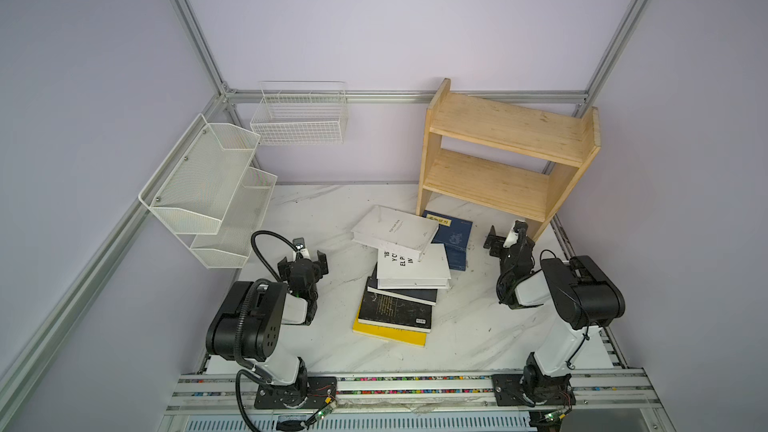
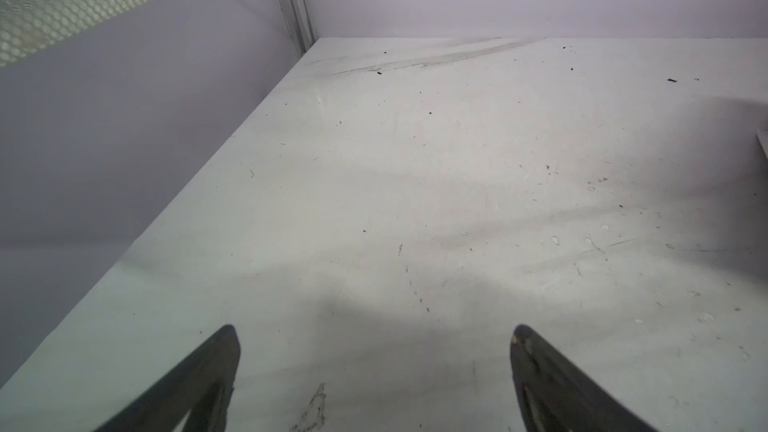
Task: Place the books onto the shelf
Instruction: 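Move both grippers forward toward the white book atop the pile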
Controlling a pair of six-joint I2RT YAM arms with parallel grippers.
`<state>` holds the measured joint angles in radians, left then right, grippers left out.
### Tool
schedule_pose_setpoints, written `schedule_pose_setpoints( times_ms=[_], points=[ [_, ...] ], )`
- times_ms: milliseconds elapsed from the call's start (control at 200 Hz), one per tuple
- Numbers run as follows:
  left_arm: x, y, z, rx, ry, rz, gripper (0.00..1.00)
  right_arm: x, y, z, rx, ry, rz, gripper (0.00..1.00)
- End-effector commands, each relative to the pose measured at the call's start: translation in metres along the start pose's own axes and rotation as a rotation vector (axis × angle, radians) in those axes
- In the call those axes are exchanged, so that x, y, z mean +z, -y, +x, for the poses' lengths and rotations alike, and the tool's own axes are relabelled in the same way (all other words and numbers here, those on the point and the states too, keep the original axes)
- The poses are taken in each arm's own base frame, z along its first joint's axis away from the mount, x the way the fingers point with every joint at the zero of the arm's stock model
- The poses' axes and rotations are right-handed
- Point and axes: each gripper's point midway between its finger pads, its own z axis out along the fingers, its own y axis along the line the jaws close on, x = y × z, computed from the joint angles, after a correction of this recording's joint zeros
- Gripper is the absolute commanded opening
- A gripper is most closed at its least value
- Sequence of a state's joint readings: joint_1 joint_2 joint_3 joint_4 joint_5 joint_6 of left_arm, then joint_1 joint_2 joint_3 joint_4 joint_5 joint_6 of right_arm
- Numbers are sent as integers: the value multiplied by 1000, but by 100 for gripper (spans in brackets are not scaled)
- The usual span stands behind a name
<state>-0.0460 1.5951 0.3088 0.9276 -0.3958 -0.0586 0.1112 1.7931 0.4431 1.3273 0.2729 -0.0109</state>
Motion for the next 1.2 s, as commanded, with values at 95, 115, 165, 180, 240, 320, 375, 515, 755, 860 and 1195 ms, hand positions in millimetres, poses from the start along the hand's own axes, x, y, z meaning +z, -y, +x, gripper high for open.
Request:
schedule_pose_setpoints(
  times_ms=[95,115,165,180,240,320,375,515,755,860,1195],
  points=[
    [6,0,-44,-37,121,-6,99,2,1,-17,3,55,8,97],
    [6,0,-44,-37,120,-4,100,2,1,-17,4,54,7,97],
    [6,0,-44,-37,120,-5,99,2,1,-16,3,53,7,97],
    [6,0,-43,-37,119,-5,99,2,1,-16,3,52,7,97],
    [6,0,-44,-36,120,-5,99,2,1,-16,3,53,7,97],
    [6,0,-44,-37,120,-5,100,3,1,-17,3,54,7,97],
    [6,0,-44,-36,119,-5,100,3,1,-17,4,55,7,97],
    [6,0,-43,-36,118,-4,100,2,1,-17,3,54,7,97],
    [6,0,-44,-37,120,-5,99,2,1,-17,3,55,7,97],
    [6,0,-44,-37,121,-4,100,2,1,-17,5,56,7,97],
    [-2,0,-71,-8,106,-5,100,6,-38,-74,-56,19,-106,97]
  ],
)
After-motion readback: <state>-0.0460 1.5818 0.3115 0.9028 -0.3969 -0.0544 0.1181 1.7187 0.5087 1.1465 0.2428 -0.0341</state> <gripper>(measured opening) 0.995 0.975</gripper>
